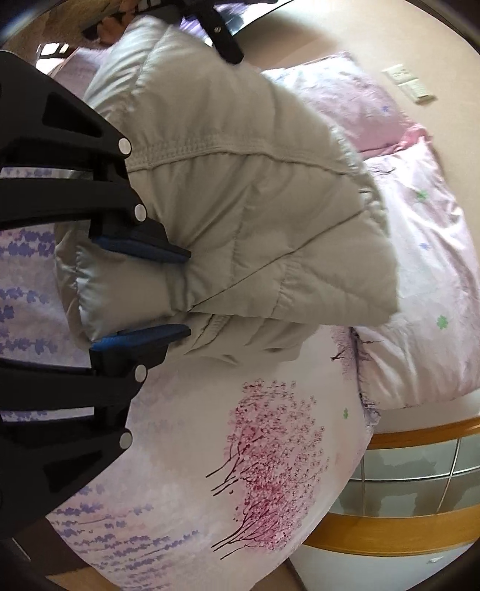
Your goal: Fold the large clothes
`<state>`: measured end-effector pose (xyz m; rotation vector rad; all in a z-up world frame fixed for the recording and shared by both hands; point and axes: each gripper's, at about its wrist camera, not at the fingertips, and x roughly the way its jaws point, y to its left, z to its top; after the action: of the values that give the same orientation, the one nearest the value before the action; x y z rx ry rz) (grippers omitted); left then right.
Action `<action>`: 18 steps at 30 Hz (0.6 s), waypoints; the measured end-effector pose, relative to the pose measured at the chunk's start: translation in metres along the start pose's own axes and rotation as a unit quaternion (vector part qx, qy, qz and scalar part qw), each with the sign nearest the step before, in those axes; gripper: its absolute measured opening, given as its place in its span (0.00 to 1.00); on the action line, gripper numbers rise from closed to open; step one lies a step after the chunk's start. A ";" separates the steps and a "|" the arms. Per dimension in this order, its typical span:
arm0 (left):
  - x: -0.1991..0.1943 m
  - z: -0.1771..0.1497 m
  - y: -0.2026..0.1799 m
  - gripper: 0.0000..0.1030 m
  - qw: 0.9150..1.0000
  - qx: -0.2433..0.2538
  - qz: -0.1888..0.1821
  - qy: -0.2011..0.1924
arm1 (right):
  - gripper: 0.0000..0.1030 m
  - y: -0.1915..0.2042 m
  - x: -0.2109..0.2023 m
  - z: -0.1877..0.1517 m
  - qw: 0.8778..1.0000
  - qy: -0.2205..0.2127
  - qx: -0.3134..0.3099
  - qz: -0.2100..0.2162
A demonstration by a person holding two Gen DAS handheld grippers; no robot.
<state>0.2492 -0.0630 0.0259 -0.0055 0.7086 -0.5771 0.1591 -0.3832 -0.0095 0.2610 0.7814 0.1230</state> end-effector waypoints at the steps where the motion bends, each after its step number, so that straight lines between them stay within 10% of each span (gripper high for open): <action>1: 0.001 -0.001 -0.001 0.97 1.000 0.000 -0.002 0.000 | 0.34 0.000 0.005 -0.001 1.000 0.005 -0.001 -0.002; 9: -0.004 0.004 0.002 0.97 1.000 0.000 0.004 -0.006 | 0.34 -0.008 0.006 -0.004 1.000 0.000 0.022 0.017; 16: 0.003 0.000 0.000 0.97 1.000 0.002 -0.016 0.008 | 0.34 -0.043 0.002 0.019 0.979 -0.005 0.141 0.147; 18: 0.006 0.000 -0.004 0.97 1.000 0.005 -0.019 0.010 | 0.18 -0.036 0.005 0.021 0.983 -0.009 0.122 0.139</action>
<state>0.2510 -0.0693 0.0229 -0.0033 0.7264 -0.6184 0.1784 -0.4210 -0.0087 0.6030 0.7392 0.2896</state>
